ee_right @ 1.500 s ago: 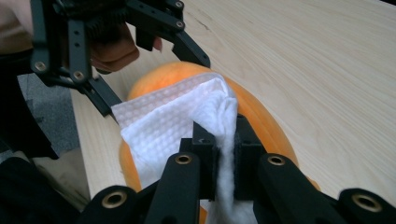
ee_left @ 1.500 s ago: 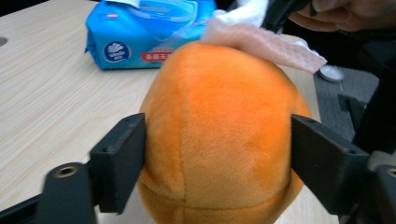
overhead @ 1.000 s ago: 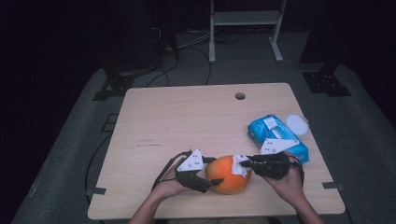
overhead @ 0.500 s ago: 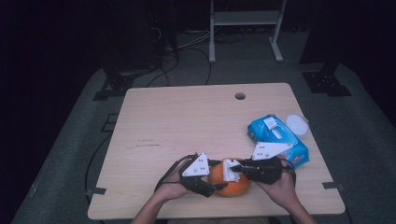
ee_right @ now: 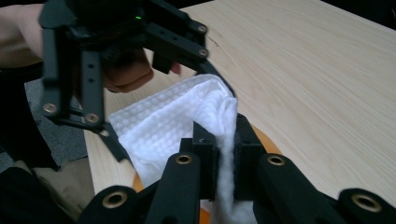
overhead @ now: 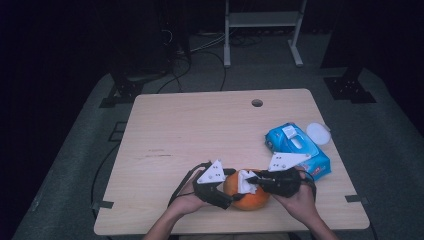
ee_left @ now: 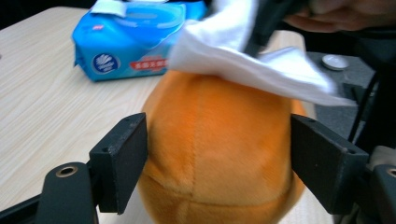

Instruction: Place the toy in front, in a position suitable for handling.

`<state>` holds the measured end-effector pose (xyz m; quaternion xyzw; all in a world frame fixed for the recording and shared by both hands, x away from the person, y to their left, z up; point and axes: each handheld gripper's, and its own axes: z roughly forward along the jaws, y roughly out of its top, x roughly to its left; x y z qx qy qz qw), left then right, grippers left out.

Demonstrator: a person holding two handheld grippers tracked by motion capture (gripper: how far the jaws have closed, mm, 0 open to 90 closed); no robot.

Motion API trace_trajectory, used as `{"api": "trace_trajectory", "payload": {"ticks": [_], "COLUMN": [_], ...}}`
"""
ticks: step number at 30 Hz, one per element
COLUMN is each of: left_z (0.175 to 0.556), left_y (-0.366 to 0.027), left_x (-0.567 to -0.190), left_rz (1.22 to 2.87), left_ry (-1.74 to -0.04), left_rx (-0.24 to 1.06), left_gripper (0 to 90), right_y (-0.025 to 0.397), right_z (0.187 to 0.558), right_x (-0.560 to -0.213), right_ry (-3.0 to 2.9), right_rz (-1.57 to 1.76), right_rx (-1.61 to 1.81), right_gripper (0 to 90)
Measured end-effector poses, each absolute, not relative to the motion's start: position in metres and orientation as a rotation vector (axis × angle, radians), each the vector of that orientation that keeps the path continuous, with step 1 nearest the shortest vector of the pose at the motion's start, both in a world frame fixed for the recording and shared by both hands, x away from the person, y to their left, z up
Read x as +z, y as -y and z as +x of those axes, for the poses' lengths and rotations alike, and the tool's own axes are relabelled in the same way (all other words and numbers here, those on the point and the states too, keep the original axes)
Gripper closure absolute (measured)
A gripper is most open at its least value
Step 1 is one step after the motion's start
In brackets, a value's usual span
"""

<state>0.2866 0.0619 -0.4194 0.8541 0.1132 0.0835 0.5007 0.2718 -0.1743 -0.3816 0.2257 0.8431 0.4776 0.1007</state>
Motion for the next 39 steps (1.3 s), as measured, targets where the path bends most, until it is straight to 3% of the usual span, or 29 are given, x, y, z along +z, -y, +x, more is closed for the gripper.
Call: {"api": "trace_trajectory", "payload": {"ticks": [14, 18, 26, 30, 34, 37, 39], "left_z": [0.290, 0.288, 0.283, 0.288, 0.292, 0.290, 0.287], "left_y": [-0.070, -0.063, -0.063, -0.068, -0.076, -0.071, -0.067], "left_x": [-0.416, -0.420, -0.423, -0.426, -0.430, -0.424, -0.423], "left_rz": [2.063, 2.072, 2.084, 2.080, 2.071, 2.060, 2.045], "left_ry": [-0.313, -0.314, -0.236, -0.243, -0.251, -0.238, -0.218], "left_rx": [0.201, 0.183, 0.242, 0.237, 0.188, 0.217, 0.230], "left_gripper": [19.5, 13.1, 26.8, 28.3, 24.7, 15.0, 13.3], "right_y": [0.175, 0.174, 0.159, 0.168, 0.189, 0.187, 0.181], "right_z": [0.275, 0.274, 0.266, 0.271, 0.278, 0.277, 0.275], "right_x": [-0.386, -0.387, -0.383, -0.381, -0.386, -0.387, -0.386], "right_ry": [-2.468, -2.467, -2.468, -2.455, -2.442, -2.433, -2.433], "right_rz": [0.719, 0.735, 0.667, 0.686, 0.773, 0.774, 0.759], "right_rx": [1.418, 1.417, 1.384, 1.368, 1.369, 1.366, 1.387], "right_gripper": [82.0, 82.0, 82.0, 82.0, 82.0, 81.9, 81.7]}}
